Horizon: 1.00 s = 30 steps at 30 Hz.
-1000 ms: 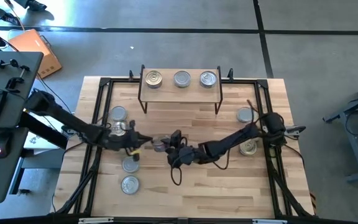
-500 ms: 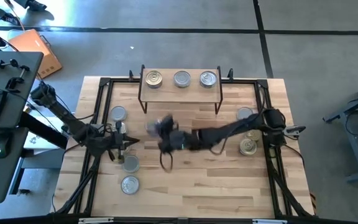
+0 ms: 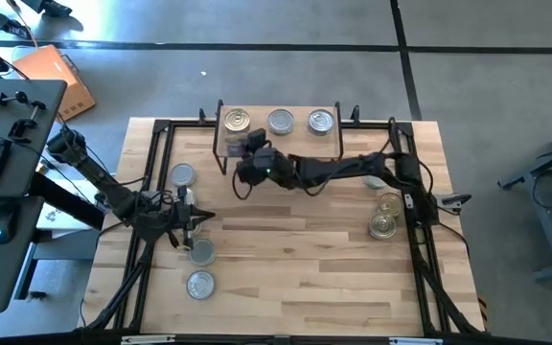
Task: Stack canned seafood by type on shelf
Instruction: Put the middle blue and pink tuna can on the shelf aligned with the other blue and pink tuna can
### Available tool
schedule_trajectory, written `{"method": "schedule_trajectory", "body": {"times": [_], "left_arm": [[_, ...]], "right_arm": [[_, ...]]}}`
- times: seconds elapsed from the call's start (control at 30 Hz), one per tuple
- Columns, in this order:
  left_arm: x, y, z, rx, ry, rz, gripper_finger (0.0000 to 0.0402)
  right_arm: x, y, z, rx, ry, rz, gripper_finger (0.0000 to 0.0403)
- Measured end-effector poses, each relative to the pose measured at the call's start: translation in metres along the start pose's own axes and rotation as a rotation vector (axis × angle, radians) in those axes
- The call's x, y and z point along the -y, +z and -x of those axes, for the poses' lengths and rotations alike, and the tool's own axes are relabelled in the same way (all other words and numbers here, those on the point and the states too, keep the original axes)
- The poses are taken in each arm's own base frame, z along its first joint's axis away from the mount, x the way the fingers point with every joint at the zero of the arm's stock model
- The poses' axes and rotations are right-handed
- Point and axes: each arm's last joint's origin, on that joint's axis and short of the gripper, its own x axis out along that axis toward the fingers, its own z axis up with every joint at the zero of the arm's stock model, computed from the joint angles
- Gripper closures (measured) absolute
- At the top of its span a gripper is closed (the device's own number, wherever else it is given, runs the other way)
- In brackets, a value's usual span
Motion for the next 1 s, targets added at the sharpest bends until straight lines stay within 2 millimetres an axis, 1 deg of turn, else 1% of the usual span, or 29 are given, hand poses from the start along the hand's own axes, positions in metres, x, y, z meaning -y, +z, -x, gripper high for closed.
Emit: {"method": "schedule_trajectory", "body": {"times": [0.1,0.37,0.43,0.57,0.63,0.77,0.83,1.0], "left_arm": [[0.0,0.0,0.0,0.0,0.0,0.0,0.0401],[0.0,0.0,0.0,0.001,0.005,0.001,0.0401],[0.0,0.0,0.0,0.001,0.005,0.001,0.0401],[0.0,0.0,0.0,0.001,0.005,0.001,0.0401],[0.0,0.0,0.0,0.001,0.005,0.002,0.0401],[0.0,0.0,0.0,0.001,0.005,0.001,0.0401],[0.0,0.0,0.0,0.001,0.005,0.001,0.0401],[0.0,0.0,0.0,-0.001,0.006,0.0,0.0401]], "right_arm": [[-0.002,-0.006,-0.007,-0.014,-0.002,-0.013,0.0224],[-0.002,-0.009,-0.009,0.004,0.034,-0.031,0.0224],[-0.003,-0.009,-0.009,0.004,0.039,-0.03,0.0208],[-0.011,-0.014,-0.012,-0.017,0.088,-0.052,0.0149],[-0.013,-0.015,-0.012,-0.028,0.103,-0.065,0.0135],[-0.013,-0.016,-0.011,-0.033,0.125,-0.061,0.0127],[-0.012,-0.016,-0.011,-0.031,0.122,-0.09,0.0127],[-0.002,-0.013,-0.01,-0.042,0.128,-0.151,0.0125]]}}
